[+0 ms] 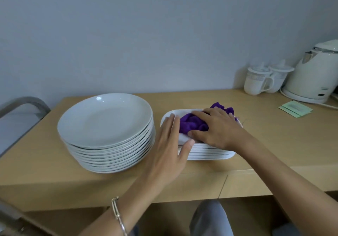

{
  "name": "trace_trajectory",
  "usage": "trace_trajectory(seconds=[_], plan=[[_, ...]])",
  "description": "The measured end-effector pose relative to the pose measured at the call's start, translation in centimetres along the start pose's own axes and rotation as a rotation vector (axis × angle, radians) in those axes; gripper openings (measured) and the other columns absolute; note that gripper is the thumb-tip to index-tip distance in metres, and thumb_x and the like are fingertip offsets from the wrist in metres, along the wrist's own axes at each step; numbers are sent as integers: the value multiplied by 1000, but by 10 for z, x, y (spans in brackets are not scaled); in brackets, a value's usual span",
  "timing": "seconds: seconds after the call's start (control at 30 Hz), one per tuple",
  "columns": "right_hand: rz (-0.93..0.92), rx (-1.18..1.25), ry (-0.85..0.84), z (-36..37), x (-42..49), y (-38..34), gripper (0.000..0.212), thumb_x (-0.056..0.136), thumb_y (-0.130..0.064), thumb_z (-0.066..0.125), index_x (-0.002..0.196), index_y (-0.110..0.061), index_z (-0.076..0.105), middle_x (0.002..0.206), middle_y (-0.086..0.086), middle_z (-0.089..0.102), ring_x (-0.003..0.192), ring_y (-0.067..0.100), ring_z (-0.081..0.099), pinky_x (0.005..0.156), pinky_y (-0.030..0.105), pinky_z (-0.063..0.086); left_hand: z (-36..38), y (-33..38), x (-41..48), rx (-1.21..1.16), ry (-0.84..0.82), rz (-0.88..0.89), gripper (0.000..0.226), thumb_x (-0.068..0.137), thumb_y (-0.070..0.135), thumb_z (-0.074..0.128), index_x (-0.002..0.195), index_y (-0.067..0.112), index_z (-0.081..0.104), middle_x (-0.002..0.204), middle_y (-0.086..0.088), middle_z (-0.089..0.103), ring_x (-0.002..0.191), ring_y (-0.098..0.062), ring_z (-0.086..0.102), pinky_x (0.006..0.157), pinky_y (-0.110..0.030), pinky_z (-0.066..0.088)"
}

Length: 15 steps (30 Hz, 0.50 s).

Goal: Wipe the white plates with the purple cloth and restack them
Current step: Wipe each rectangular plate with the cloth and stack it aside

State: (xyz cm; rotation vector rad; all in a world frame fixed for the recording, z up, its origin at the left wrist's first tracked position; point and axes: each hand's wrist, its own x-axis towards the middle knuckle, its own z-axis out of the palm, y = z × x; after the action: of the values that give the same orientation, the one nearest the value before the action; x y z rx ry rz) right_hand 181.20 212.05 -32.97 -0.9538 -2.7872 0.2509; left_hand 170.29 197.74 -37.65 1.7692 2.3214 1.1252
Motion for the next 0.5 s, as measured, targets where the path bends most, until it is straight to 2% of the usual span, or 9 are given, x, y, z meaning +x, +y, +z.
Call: trace_trajectory(seconds=[0.03,0.1,0.17,0.2,0.27,0.37,0.43,0.5], plan=[[-5,1,11,1,0,2,66,81,-67,46,142,-45,32,148,-7,35,137,21,23,112,52,18,4,-2,2,-17,15,-7,86,82,72,17,152,29,-5,159,17,-5,144,8,-11,109,-1,-7],[-16,25,27,3,1,7,62,84,-63,48,141,-44,35,147,-7,36,137,20,24,112,51,19,9,-5,5,-35,44,-12,96,80,83,20,154,25,0,164,5,5,150,-4,-1,121,-20,5],[-30,67,30,5,2,13,58,84,-61,50,139,-43,40,147,-7,37,137,20,25,113,51,19,13,-8,6,-49,76,-10,97,77,90,17,150,28,1,164,-3,12,149,-10,6,123,-37,15],[-38,84,31,5,2,15,58,82,-62,50,137,-43,43,146,-7,38,137,19,26,112,51,19,14,-8,6,-65,90,-13,95,76,91,18,147,31,0,163,-5,13,148,-10,7,122,-41,17],[-50,105,30,6,3,18,62,75,-67,44,133,-43,47,143,-8,41,135,19,28,112,51,21,15,-8,6,-106,84,-34,97,71,94,20,145,35,-1,163,-4,10,148,-8,5,121,-34,15],[-63,101,14,1,2,22,72,67,-73,35,130,-43,51,140,-9,42,134,19,30,112,49,22,18,-3,8,-126,37,-57,100,65,98,17,141,40,-10,163,4,0,150,-5,-2,114,-11,0],[-72,105,10,-6,1,31,62,74,-69,47,129,-41,53,139,-8,43,133,18,31,113,43,21,22,3,9,-140,-7,-45,97,64,98,13,137,43,-19,158,16,-11,147,1,-9,107,-1,-9],[-85,124,-10,-15,-2,44,49,83,-53,60,128,-37,55,138,-8,44,132,14,31,112,34,19,26,12,9,-144,-51,-26,94,64,98,12,134,48,-24,151,26,-20,143,8,-12,105,0,-8]])
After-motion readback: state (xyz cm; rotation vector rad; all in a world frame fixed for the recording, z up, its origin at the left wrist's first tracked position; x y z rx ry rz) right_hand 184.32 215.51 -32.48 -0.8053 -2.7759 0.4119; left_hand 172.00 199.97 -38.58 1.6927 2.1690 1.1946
